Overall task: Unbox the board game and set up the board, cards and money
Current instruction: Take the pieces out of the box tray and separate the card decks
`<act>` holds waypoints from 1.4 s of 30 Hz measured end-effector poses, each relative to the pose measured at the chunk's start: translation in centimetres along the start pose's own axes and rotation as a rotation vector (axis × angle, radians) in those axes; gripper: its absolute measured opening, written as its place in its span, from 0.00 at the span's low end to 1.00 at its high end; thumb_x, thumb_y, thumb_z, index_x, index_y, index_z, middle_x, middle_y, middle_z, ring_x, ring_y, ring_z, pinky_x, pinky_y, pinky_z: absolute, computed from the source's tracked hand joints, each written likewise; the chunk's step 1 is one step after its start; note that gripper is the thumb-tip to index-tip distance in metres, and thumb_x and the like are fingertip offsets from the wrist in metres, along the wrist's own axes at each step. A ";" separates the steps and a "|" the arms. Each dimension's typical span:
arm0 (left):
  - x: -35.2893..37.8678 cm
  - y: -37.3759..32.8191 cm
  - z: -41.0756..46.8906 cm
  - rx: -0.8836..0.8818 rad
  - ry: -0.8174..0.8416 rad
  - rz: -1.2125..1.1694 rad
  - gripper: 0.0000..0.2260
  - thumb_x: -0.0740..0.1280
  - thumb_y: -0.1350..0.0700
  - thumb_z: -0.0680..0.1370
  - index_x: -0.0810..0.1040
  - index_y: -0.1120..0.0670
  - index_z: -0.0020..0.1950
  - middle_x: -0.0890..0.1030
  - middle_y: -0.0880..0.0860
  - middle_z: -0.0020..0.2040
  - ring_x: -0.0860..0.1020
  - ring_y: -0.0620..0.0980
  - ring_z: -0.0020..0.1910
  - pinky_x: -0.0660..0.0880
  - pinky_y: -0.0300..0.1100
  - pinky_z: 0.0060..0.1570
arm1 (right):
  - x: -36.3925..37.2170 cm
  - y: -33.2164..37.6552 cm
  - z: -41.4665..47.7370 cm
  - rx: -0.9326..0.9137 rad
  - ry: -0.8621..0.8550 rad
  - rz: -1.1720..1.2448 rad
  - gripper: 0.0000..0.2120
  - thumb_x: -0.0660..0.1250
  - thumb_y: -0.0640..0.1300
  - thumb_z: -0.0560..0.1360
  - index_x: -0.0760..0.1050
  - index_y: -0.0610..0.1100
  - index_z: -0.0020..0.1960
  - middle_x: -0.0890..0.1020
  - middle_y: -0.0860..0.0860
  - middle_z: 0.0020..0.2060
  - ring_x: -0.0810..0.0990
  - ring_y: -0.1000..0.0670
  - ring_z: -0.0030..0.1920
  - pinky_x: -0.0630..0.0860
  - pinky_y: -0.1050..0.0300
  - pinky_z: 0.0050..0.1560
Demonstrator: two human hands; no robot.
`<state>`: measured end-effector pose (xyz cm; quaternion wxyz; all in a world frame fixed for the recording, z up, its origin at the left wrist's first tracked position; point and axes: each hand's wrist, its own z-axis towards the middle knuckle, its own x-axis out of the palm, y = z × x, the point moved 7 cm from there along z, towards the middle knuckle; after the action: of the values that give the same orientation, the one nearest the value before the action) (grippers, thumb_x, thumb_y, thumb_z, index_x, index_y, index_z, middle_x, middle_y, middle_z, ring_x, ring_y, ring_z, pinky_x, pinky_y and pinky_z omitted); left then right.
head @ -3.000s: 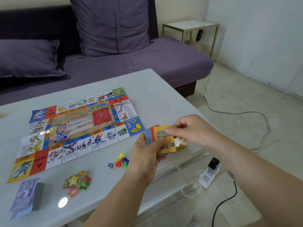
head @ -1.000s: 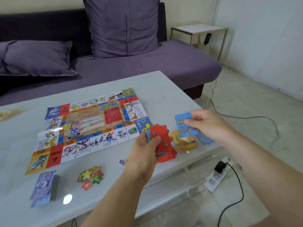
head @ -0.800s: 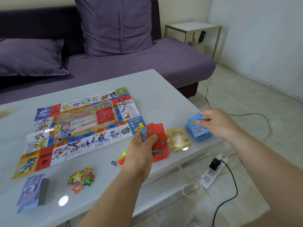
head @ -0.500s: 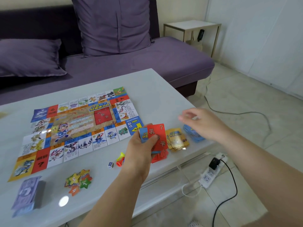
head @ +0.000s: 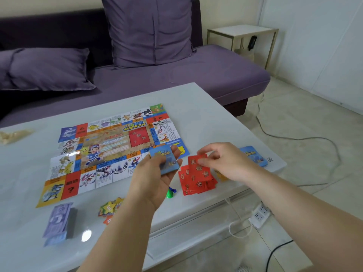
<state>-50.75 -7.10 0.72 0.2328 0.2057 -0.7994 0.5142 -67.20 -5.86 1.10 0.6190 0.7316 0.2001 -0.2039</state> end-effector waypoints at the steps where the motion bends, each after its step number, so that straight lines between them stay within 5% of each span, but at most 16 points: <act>1: 0.0 -0.1 -0.1 0.009 0.016 0.021 0.09 0.55 0.68 0.80 0.73 0.60 0.50 0.82 0.58 0.45 0.82 0.50 0.43 0.82 0.42 0.39 | 0.5 -0.2 0.1 0.002 0.007 -0.030 0.09 0.71 0.47 0.73 0.78 0.51 0.53 0.82 0.50 0.40 0.80 0.53 0.40 0.72 0.57 0.44; 5: 1.1 0.5 -0.7 0.041 0.125 0.124 0.10 0.57 0.70 0.78 0.76 0.60 0.53 0.83 0.55 0.43 0.83 0.46 0.38 0.81 0.38 0.38 | 0.6 0.7 0.3 -0.051 -0.120 -0.137 0.15 0.67 0.55 0.74 0.77 0.51 0.59 0.78 0.54 0.49 0.75 0.56 0.47 0.68 0.60 0.50; 8: 1.9 1.4 -1.1 0.023 0.182 0.186 0.10 0.59 0.70 0.78 0.76 0.61 0.55 0.83 0.55 0.38 0.82 0.46 0.33 0.79 0.37 0.32 | 0.4 1.7 -0.1 -0.037 -0.096 0.142 0.10 0.67 0.56 0.74 0.79 0.49 0.44 0.81 0.60 0.37 0.77 0.65 0.36 0.70 0.67 0.42; 10: 2.5 2.1 -1.4 0.011 0.208 0.222 0.09 0.60 0.69 0.78 0.75 0.63 0.56 0.81 0.55 0.34 0.81 0.47 0.30 0.78 0.38 0.30 | 0.6 1.9 -0.4 -0.045 -0.092 0.155 0.13 0.71 0.55 0.71 0.77 0.44 0.40 0.81 0.55 0.31 0.72 0.61 0.28 0.67 0.67 0.33; 13: 2.8 2.5 -1.6 0.023 0.230 0.267 0.09 0.61 0.68 0.78 0.75 0.62 0.56 0.80 0.57 0.35 0.81 0.49 0.32 0.79 0.40 0.33 | 0.3 1.5 -0.5 -0.050 -0.142 0.124 0.17 0.73 0.53 0.70 0.77 0.38 0.42 0.82 0.39 0.38 0.71 0.55 0.29 0.66 0.62 0.32; 18: 3.7 3.0 -1.8 -0.025 0.266 0.157 0.12 0.56 0.68 0.79 0.74 0.62 0.59 0.83 0.60 0.44 0.83 0.53 0.38 0.79 0.42 0.33 | -1.3 0.7 -0.6 -0.039 -0.157 0.202 0.08 0.71 0.47 0.73 0.81 0.42 0.43 0.81 0.43 0.33 0.73 0.54 0.31 0.69 0.60 0.35; 22: 3.9 3.6 -1.4 -0.022 0.207 0.153 0.15 0.57 0.69 0.79 0.72 0.62 0.63 0.83 0.56 0.46 0.83 0.49 0.39 0.80 0.39 0.34 | -4.5 -1.8 -0.2 0.023 -0.212 0.218 0.05 0.67 0.42 0.76 0.81 0.43 0.50 0.82 0.42 0.40 0.76 0.56 0.33 0.72 0.63 0.36; 25: 3.7 3.9 -0.9 -0.009 0.169 0.162 0.15 0.57 0.68 0.79 0.71 0.63 0.65 0.83 0.56 0.49 0.83 0.50 0.43 0.79 0.38 0.34 | -7.7 -3.7 -0.1 0.056 -0.291 0.008 0.14 0.66 0.42 0.77 0.76 0.43 0.62 0.77 0.49 0.35 0.73 0.58 0.31 0.67 0.75 0.30; 30: 3.9 4.7 -0.8 -0.013 0.171 0.219 0.10 0.57 0.67 0.80 0.76 0.59 0.55 0.85 0.53 0.42 0.83 0.48 0.40 0.78 0.39 0.30 | -9.6 -7.0 0.4 0.124 -0.303 -0.309 0.22 0.65 0.45 0.78 0.69 0.41 0.70 0.68 0.54 0.30 0.68 0.54 0.33 0.64 0.63 0.34; 35: 3.8 5.7 -0.5 -0.030 0.141 0.277 0.08 0.59 0.66 0.80 0.75 0.58 0.54 0.83 0.57 0.41 0.80 0.50 0.34 0.79 0.44 0.32 | -10.6 -6.1 -0.1 0.174 -0.444 -0.769 0.23 0.60 0.57 0.78 0.70 0.46 0.67 0.76 0.45 0.55 0.70 0.41 0.58 0.68 0.49 0.55; 38: 4.0 6.3 -0.4 -0.026 0.139 0.317 0.06 0.61 0.65 0.79 0.75 0.56 0.51 0.82 0.55 0.36 0.79 0.50 0.30 0.76 0.50 0.40 | -8.9 -3.7 -0.5 0.050 -0.381 -0.355 0.21 0.62 0.58 0.76 0.74 0.47 0.62 0.78 0.49 0.54 0.76 0.47 0.54 0.71 0.53 0.53; 42: 4.4 6.8 -0.6 -0.028 0.177 0.310 0.06 0.63 0.65 0.78 0.76 0.55 0.50 0.82 0.55 0.39 0.79 0.51 0.36 0.73 0.47 0.42 | -3.9 -2.0 -1.1 0.042 -0.073 -0.010 0.10 0.71 0.55 0.71 0.80 0.48 0.43 0.81 0.56 0.36 0.77 0.58 0.35 0.68 0.65 0.36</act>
<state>-58.05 -4.26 -1.45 0.2228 0.0307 -0.8050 0.5490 -71.47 -4.66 1.72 0.6092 0.7355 0.1769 -0.2378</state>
